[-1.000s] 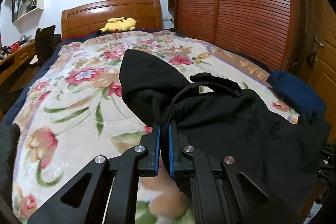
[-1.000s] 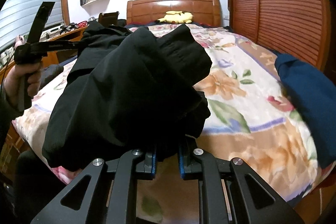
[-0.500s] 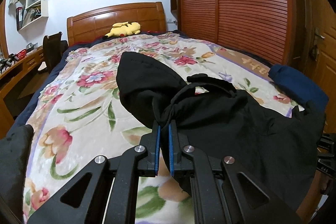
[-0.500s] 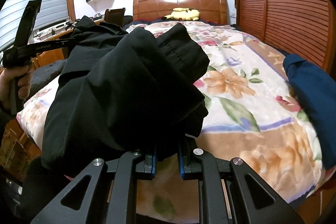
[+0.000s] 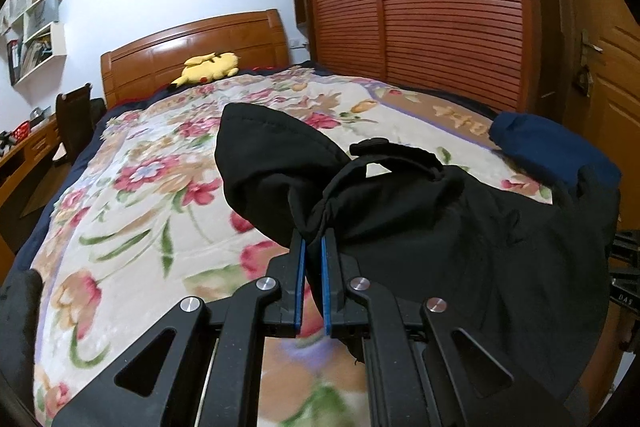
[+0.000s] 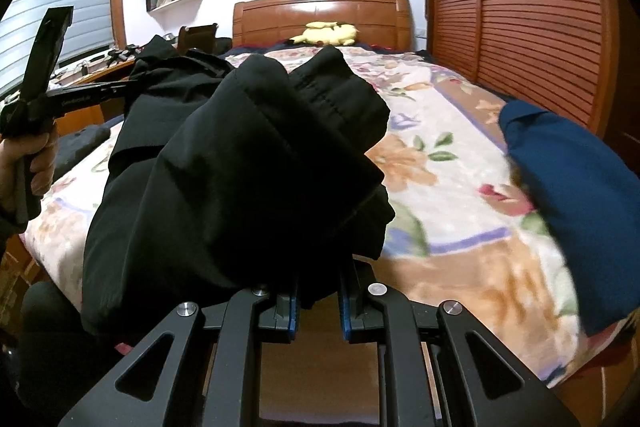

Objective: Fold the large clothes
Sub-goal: 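Lift the black coat bundle with both grippers and carry it beside the navy garment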

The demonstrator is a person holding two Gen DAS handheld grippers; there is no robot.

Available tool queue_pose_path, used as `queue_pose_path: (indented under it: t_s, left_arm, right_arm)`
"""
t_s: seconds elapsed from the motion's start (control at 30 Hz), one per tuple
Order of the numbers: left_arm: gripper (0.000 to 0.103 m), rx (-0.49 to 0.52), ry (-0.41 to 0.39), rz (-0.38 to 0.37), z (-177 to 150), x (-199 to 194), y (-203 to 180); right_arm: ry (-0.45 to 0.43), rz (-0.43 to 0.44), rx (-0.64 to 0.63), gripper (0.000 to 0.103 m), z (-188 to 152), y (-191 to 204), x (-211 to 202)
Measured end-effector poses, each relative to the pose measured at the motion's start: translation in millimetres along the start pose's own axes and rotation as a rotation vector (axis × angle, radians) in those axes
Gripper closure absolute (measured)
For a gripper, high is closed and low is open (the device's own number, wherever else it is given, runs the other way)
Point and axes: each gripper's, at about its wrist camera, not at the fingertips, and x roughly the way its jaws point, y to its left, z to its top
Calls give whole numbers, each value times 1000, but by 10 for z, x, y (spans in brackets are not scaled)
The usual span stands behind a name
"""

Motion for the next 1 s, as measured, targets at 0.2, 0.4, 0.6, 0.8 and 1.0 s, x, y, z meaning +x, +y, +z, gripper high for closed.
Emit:
queue_pose_path:
  t_s: [0.2, 0.4, 0.6, 0.8, 1.0]
  left_arm:
    - [96, 35, -20, -41, 282, 236, -404]
    - [96, 89, -52, -104, 792, 470, -968]
    - [96, 99, -104, -193, 1460, 686, -1663]
    - [96, 151, -127, -261, 1881, 919, -2419]
    - [95, 143, -123, -324, 1964, 1201, -3074]
  right_arm:
    - [-31, -62, -35, 88, 85, -255, -156]
    - [-81, -147, -38, 89, 261, -636, -430]
    - [-131, -280, -17, 89, 471, -1118, -860]
    - [-137, -411, 45, 89, 500, -1575, -1254]
    - [-127, -515, 109, 89, 361, -1899, -1605]
